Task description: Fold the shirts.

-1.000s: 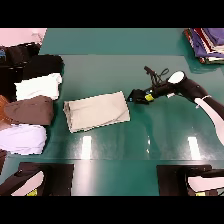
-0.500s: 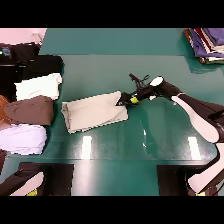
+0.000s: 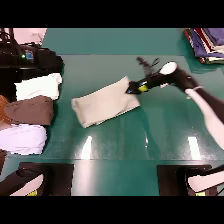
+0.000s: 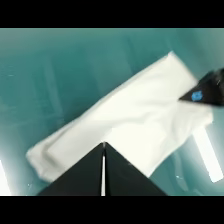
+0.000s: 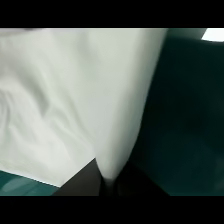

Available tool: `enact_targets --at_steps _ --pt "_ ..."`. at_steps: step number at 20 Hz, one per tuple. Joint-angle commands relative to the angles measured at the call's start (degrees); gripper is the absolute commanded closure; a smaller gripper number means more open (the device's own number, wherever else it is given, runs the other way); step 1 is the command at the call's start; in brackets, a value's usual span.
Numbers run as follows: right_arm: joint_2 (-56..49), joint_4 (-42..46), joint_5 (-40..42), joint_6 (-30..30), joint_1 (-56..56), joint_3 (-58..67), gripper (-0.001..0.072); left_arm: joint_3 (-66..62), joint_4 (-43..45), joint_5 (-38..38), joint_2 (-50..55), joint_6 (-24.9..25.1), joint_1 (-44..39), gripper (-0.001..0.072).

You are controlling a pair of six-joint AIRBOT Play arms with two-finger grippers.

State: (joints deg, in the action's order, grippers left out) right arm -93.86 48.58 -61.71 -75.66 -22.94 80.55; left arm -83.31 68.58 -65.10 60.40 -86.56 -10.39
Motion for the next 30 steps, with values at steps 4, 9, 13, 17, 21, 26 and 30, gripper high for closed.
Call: enact_targets --at_steps 4,9,13,17,21,26,30 --pt "21.22 9.97 4.79 -3.45 29.18 -13.38 0.0699 0.0 0.07 4.55 0.07 -0.57 -7.41 0.0681" --pt "32.54 9.94 8.87 -5.35 61.33 -24.59 0.0699 0.0 0.17 10.4 0.07 -1.99 -11.43 0.0681" --pt "34.27 9.99 8.76 -5.33 76.48 -31.54 0.0699 0.0 0.33 11.74 0.09 -2.1 -11.39 0.0681" --pt "34.29 10.21 7.5 -4.92 78.4 -33.51 0.0696 0.0 0.37 11.54 0.09 -1.99 -11.39 0.0681" --pt "34.18 22.6 2.89 -2.14 75.87 -29.81 0.0193 0.0 0.74 10.99 0.09 -1.92 -11.39 0.068" --pt "34.64 24.68 -4.02 -6.43 73.75 -18.1 0.0195 0.0 1.75 8.04 0.07 -1.92 -11.39 0.068" --pt "37.11 16.44 -7.02 -6.38 58.03 -14.36 0.0199 0.0 1.7 7.5 0.07 -1.92 -11.39 0.0679"
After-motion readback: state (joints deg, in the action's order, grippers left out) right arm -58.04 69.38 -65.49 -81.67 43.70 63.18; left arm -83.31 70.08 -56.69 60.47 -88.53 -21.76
